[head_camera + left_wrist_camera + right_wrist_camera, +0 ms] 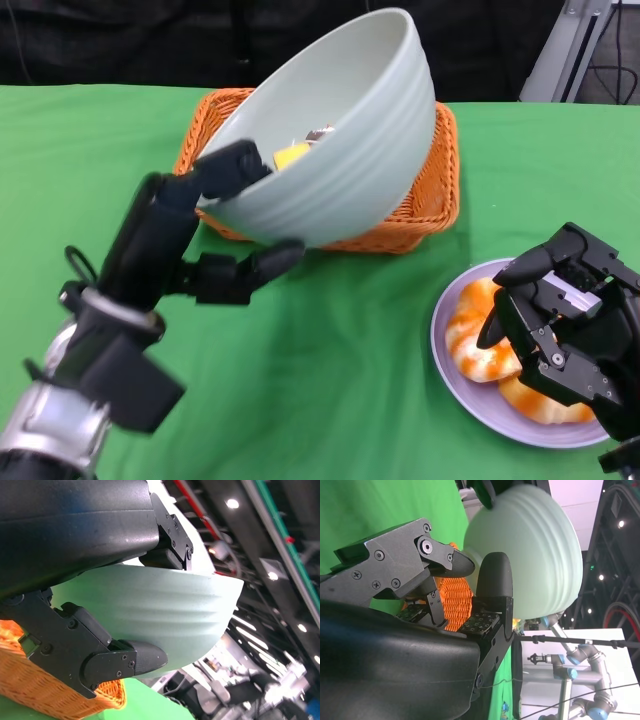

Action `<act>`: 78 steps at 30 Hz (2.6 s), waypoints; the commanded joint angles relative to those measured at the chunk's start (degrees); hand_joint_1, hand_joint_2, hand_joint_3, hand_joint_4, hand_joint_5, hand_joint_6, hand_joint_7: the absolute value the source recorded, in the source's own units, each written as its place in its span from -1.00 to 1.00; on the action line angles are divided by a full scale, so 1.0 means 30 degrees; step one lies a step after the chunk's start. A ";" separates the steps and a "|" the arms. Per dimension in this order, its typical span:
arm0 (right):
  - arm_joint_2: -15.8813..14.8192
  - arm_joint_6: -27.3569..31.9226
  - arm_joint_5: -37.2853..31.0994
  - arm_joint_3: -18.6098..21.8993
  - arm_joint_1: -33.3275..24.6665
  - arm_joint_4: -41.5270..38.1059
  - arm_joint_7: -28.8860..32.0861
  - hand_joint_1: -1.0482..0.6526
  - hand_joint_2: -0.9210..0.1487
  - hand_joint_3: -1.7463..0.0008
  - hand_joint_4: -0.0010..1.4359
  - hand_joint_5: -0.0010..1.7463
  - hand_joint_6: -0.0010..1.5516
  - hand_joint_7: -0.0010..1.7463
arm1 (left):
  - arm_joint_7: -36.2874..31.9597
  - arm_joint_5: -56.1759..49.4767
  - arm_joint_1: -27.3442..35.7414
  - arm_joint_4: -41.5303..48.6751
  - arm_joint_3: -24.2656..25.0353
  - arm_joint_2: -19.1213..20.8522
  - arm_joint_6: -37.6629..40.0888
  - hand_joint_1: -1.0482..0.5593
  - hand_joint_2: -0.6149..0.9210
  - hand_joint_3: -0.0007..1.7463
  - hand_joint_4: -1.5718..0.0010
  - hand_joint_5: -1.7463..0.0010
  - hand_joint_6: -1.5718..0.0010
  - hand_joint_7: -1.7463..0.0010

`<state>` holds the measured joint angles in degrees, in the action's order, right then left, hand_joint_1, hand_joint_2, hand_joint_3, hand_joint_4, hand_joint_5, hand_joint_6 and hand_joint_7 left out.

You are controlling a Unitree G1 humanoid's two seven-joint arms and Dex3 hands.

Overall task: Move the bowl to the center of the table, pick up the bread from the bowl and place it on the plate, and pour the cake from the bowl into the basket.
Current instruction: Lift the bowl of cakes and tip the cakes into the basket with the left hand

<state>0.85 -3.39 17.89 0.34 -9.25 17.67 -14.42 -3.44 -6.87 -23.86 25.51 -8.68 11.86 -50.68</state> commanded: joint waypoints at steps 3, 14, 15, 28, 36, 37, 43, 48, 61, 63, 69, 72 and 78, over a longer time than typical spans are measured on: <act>0.0049 -0.0114 0.0378 -0.0059 -0.0081 -0.0195 -0.0166 0.09 -0.47 -0.01 -0.01 0.86 -0.14 0.46 | 0.1121 0.1822 -0.2724 0.0950 0.0935 -0.1350 0.2203 -0.08 0.72 -0.02 -0.11 -1.00 0.09 -0.71; 0.0080 -0.0650 0.0346 -0.0350 -0.0157 -0.0523 -0.0599 0.06 -0.42 -0.06 -0.02 0.89 -0.17 0.52 | 0.2120 0.3386 -0.6419 0.3576 0.2695 -0.3356 0.5834 -0.09 0.71 -0.05 -0.06 -1.00 0.09 -0.75; 0.0103 -0.0499 0.0384 -0.0368 -0.0171 -0.0459 -0.0538 0.07 -0.43 -0.06 -0.03 0.89 -0.17 0.52 | 0.2050 0.3344 -0.6740 0.3893 0.2819 -0.3494 0.6030 -0.08 0.68 0.00 -0.06 -1.00 0.10 -0.77; 0.0130 -0.0400 0.0244 -0.0453 -0.0206 -0.0624 -0.0545 0.10 -0.45 -0.05 -0.05 0.90 -0.17 0.51 | 0.3378 0.5905 -0.9033 0.6598 0.4796 -0.5769 0.8993 -0.12 0.57 0.12 -0.03 -1.00 0.12 -0.83; 0.0128 -0.0720 0.0061 -0.0433 -0.0135 -0.0866 -0.0610 0.10 -0.47 -0.04 -0.06 0.91 -0.18 0.53 | 0.4381 0.7767 -0.9371 0.6448 0.5854 -0.6778 1.1861 -0.05 0.58 0.15 -0.10 -1.00 0.07 -0.87; 0.0125 -0.0720 0.0102 -0.0422 -0.0143 -0.0897 -0.0636 0.10 -0.48 -0.04 -0.06 0.91 -0.18 0.53 | 0.4340 0.8091 -0.9425 0.6410 0.6062 -0.6965 1.2457 -0.04 0.56 0.18 -0.12 -1.00 0.05 -0.87; 0.0081 -0.0802 0.0176 -0.0399 -0.0247 -0.0890 -0.0687 0.11 -0.44 -0.09 -0.05 0.92 -0.19 0.54 | 0.3741 0.9683 -0.9552 0.6286 0.7168 -0.8156 1.4769 0.13 0.42 0.46 -0.15 -1.00 0.00 -0.84; 0.0090 -0.0705 0.0284 -0.0379 -0.0322 -0.0829 -0.0719 0.11 -0.42 -0.10 -0.06 0.93 -0.19 0.55 | 0.3352 0.9977 -0.9779 0.7060 0.7552 -0.8659 1.5349 0.12 0.54 0.33 -0.09 -1.00 0.16 -0.98; 0.0126 -0.0864 0.0361 -0.0374 -0.0512 -0.0711 -0.0810 0.11 -0.44 -0.08 -0.05 0.93 -0.18 0.54 | 0.5171 1.0531 -1.1866 1.1556 0.8951 -0.8070 1.5447 0.07 0.56 0.32 -0.10 -1.00 0.06 -0.92; 0.0116 -0.0849 0.0403 -0.0366 -0.0525 -0.0693 -0.0841 0.11 -0.45 -0.08 -0.05 0.93 -0.18 0.54 | 0.5307 1.0559 -1.2048 1.1855 0.9131 -0.8014 1.5502 0.07 0.56 0.33 -0.10 -1.00 0.05 -0.92; 0.0137 -0.0937 0.0463 -0.0316 -0.0524 -0.0819 -0.0965 0.12 -0.43 -0.11 -0.04 0.92 -0.17 0.53 | 0.6158 1.1650 -1.2515 1.2495 1.0382 -0.7990 1.6581 0.07 0.55 0.36 -0.13 -1.00 0.01 -0.88; 0.0145 -0.0978 0.0429 -0.0318 -0.0499 -0.0846 -0.0986 0.12 -0.42 -0.12 -0.04 0.92 -0.18 0.53 | 0.6292 1.2394 -1.2696 1.2554 1.1028 -0.8028 1.7422 0.07 0.53 0.38 -0.13 -1.00 0.00 -0.86; 0.0165 -0.1091 0.0288 -0.0294 -0.0448 -0.0926 -0.0903 0.13 -0.39 -0.15 -0.03 0.92 -0.17 0.54 | 0.5784 1.5034 -1.3237 1.2385 1.3099 -0.8115 2.0240 0.01 0.48 0.37 -0.16 -1.00 0.04 -0.88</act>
<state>1.37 -5.69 18.51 -0.81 -10.44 15.02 -17.30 14.38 36.14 -61.08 63.10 29.23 -12.76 8.66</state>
